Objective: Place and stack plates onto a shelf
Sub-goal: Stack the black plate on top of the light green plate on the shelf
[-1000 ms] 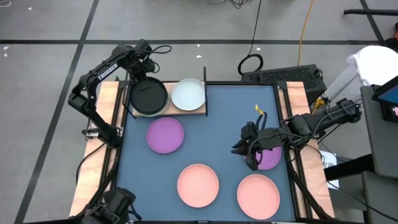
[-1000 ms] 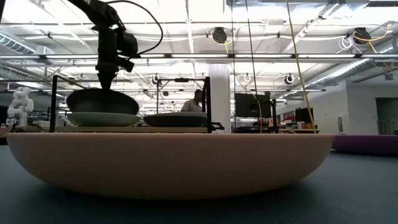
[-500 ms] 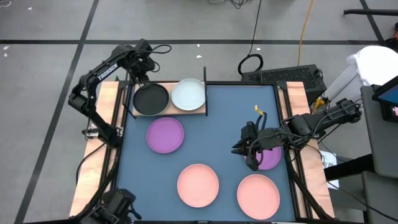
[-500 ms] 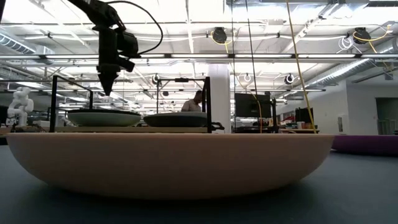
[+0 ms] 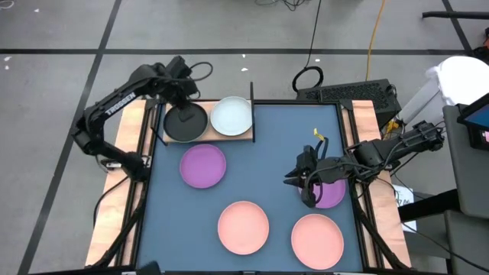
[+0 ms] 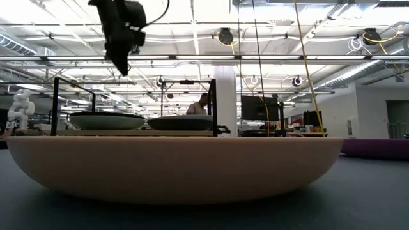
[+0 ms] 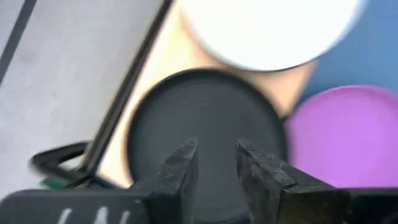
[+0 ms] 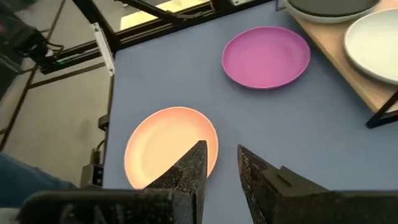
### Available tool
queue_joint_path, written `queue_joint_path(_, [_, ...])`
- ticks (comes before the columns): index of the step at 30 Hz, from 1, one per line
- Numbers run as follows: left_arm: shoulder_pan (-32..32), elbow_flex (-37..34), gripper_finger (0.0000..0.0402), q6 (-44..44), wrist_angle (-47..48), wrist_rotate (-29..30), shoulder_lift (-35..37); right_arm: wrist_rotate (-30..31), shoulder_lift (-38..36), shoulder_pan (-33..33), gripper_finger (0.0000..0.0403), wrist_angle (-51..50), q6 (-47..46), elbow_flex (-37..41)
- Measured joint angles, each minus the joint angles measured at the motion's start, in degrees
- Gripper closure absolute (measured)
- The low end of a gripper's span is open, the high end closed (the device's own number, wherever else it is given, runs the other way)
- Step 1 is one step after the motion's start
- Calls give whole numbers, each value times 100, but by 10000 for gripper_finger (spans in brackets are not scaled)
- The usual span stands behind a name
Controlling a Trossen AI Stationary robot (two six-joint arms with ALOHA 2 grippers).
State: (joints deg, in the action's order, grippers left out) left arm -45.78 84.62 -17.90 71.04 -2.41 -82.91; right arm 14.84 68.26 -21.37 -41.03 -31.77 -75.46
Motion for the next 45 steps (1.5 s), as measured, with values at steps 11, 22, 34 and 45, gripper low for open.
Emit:
queue_joint_path(11, [1855,0,375,1605,459,-413,199,6,1,0,328,-264,-7,0])
queue_joint_path(22, [3506,-494,398,4526,-807,41,694,-466,-12,-12,328,-309,-167,0])
queue_joint_path(34, [5198,-1715,399,6887,-1259,2047,1141,-594,-227,-13,328,-479,6,0])
queue_joint_path(45, [4981,-3096,400,8905,-1579,2526,1138,-611,-409,-13,328,-513,153,0])
